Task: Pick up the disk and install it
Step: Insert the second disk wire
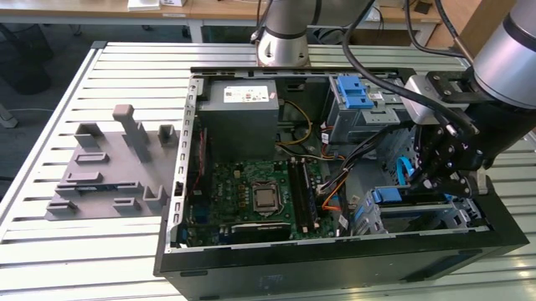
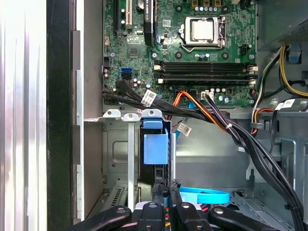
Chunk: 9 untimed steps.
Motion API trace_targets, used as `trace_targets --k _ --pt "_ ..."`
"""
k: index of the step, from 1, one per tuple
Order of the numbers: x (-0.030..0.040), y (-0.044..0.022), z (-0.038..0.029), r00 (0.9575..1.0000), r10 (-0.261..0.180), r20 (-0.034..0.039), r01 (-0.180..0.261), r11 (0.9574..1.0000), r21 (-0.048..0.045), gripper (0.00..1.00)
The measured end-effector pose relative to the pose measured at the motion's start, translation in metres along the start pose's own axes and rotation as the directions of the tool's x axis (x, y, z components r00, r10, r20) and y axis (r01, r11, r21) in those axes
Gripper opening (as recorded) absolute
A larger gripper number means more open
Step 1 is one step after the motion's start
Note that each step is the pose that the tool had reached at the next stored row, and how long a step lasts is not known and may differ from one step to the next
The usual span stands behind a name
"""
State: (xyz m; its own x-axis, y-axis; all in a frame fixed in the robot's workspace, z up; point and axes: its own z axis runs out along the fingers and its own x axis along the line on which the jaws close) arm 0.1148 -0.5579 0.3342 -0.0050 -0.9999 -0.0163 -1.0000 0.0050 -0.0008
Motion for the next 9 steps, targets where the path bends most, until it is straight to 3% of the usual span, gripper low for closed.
trace_targets --k 9 --pt "0.0001 0.0000 0.0023 1.0000 0.000 -0.0003 0.000 1.0000 0.0000 0.17"
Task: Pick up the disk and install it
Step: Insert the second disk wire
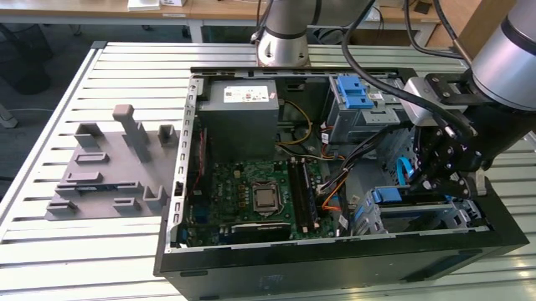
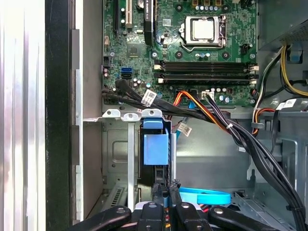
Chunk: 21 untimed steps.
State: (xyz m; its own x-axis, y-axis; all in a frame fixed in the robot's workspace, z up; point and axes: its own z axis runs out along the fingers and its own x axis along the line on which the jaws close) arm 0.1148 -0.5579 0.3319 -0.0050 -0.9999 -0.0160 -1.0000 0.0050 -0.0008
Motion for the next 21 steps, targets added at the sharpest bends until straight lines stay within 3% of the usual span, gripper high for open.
trace_targets --k 10,12,13,21 --pt "0.0000 0.0000 0.0022 1.0000 0.000 0.0005 0.000 1.0000 0.0000 0.17" --pt "0.0000 0.0000 0.0023 1.0000 0.000 0.0004 0.000 1.0000 0.0000 0.18" --pt "0.0000 0.0000 0.0022 1.0000 0.000 0.0005 0.000 1.0000 0.0001 0.24" --pt "0.0000 0.0000 -0.0031 1.0000 0.000 0.0015 0.000 1.0000 0.0000 0.24"
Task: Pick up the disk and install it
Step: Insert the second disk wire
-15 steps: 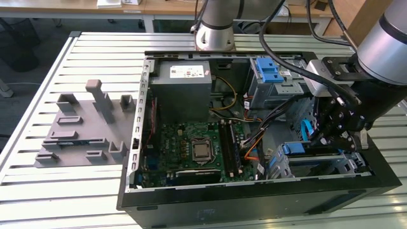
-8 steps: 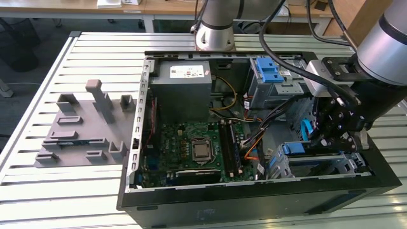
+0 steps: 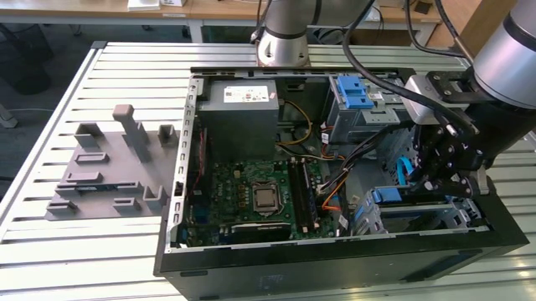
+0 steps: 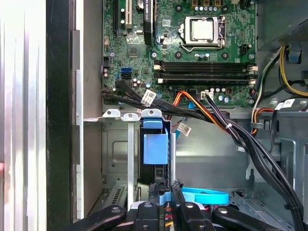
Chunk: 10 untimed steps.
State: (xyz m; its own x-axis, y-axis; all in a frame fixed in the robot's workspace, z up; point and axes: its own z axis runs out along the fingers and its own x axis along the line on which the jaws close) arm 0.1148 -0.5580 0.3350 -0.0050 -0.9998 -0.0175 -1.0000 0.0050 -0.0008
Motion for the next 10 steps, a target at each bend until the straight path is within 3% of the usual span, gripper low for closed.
trace_targets --k 10 --pt "-0.0001 0.0000 -0.0073 1.0000 0.000 -0.0001 0.000 1.0000 0.0000 0.24"
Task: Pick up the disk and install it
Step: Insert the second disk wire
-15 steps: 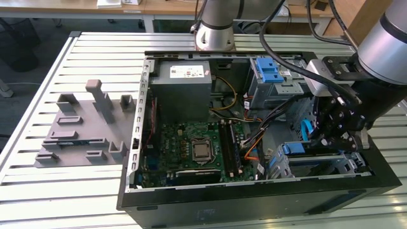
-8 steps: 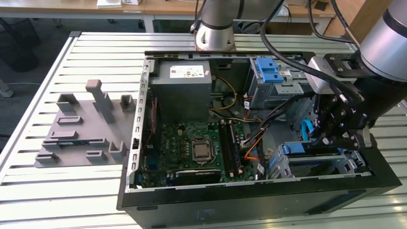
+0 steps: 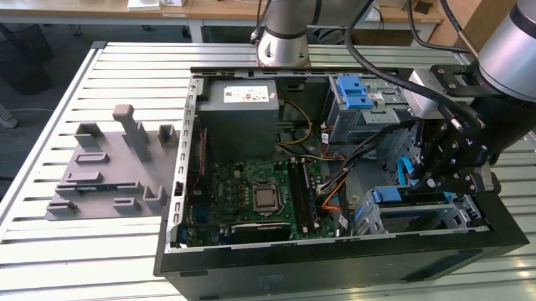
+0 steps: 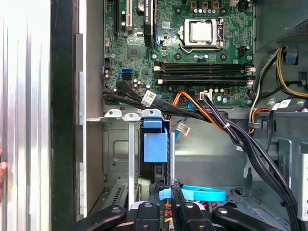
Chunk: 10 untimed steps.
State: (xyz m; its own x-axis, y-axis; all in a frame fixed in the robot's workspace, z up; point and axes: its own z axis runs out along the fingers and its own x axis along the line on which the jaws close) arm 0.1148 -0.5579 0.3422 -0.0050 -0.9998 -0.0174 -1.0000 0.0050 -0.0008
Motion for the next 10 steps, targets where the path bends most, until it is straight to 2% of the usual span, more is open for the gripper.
trace_targets --k 7,8,9,10 --pt "-0.0001 0.0000 -0.0044 1.0000 0.000 0.0004 0.000 1.0000 0.0000 0.24" --pt "-0.0001 0.0000 -0.0045 1.0000 0.000 0.0003 0.000 1.0000 0.0000 0.23" --pt "-0.0001 0.0000 -0.0047 1.0000 0.000 0.0000 0.000 1.0000 0.0000 0.17" --pt "-0.0001 0.0000 -0.0048 1.0000 0.000 0.0001 0.000 1.0000 0.0000 0.17"
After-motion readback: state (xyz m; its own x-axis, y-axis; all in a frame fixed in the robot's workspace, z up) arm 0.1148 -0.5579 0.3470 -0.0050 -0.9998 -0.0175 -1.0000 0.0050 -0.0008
